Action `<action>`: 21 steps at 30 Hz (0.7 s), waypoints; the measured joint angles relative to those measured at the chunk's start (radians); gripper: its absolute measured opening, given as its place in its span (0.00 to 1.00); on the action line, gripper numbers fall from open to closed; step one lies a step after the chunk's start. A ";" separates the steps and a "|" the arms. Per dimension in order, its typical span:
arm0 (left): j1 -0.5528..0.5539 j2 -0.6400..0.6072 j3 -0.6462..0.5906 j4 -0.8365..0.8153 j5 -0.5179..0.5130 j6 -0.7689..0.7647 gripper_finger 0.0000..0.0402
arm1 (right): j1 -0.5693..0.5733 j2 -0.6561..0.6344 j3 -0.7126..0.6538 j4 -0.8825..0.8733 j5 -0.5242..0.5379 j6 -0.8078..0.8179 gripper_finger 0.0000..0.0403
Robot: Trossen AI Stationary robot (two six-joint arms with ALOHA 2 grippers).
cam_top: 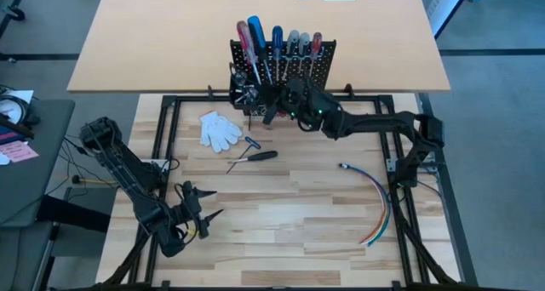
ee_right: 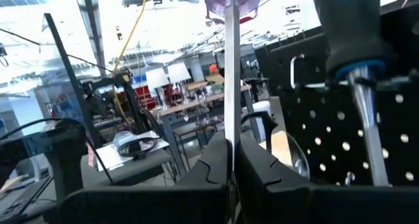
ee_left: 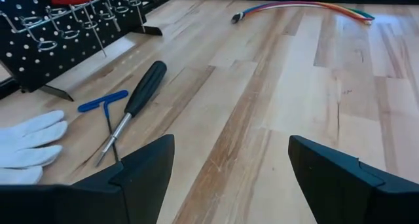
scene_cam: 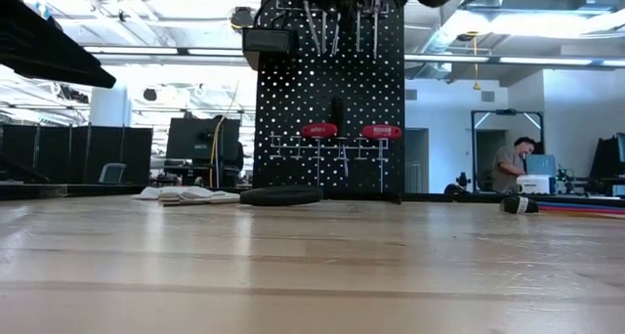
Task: Hang tools onto peg board
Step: Hang the transparent red screwdriver in the peg board
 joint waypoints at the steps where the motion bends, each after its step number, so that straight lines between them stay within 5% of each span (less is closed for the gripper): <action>1: 0.000 0.000 0.000 0.000 0.000 0.000 0.74 | -0.003 0.000 0.013 -0.018 -0.002 0.000 0.04; 10: 0.000 0.000 0.000 0.001 0.000 0.000 0.74 | -0.025 0.006 0.036 -0.041 -0.003 0.015 0.04; 21: 0.003 0.000 0.000 -0.001 -0.002 0.000 0.74 | -0.024 0.156 0.149 0.019 -0.006 -0.023 0.04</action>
